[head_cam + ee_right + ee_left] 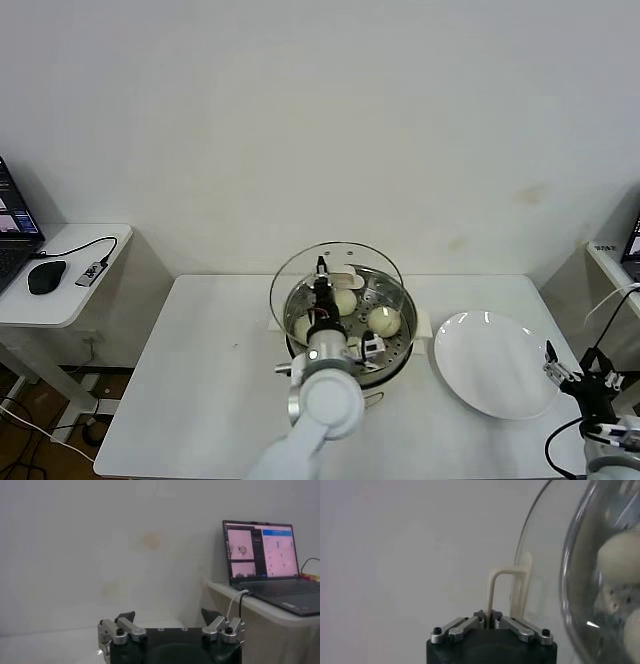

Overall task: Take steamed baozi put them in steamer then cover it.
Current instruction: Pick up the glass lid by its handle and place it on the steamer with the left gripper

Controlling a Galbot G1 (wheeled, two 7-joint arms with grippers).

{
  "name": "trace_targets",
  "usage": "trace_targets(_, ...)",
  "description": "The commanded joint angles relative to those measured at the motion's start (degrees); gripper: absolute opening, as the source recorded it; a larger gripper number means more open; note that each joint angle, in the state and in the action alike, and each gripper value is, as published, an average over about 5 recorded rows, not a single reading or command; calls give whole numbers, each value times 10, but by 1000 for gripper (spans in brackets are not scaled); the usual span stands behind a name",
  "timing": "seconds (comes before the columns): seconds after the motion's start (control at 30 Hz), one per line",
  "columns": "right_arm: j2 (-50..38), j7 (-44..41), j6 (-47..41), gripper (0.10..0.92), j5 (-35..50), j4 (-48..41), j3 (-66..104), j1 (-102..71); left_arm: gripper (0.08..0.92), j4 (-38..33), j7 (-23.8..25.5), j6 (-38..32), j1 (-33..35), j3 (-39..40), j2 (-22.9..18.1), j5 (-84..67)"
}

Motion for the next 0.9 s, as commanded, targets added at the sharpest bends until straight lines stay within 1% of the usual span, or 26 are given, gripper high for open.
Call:
trace_targets(0.03,1,0,0,823,-3,-5,-1,4,145,32,3,25,-19,46,-16,2)
trace_targets(0.2,2,-1,1,823,-6,-5,-3,3,145,34,4,25,-18,49,-16,-1)
trace_targets(0.6,4,-2,2,823,-9,-7,-4,5,145,44,2,25,8,35,-16,25)
trace_targets(0.9,4,-2,3,823,-10,-10,-5,6,145,53,-1,24,11,30,-16,31)
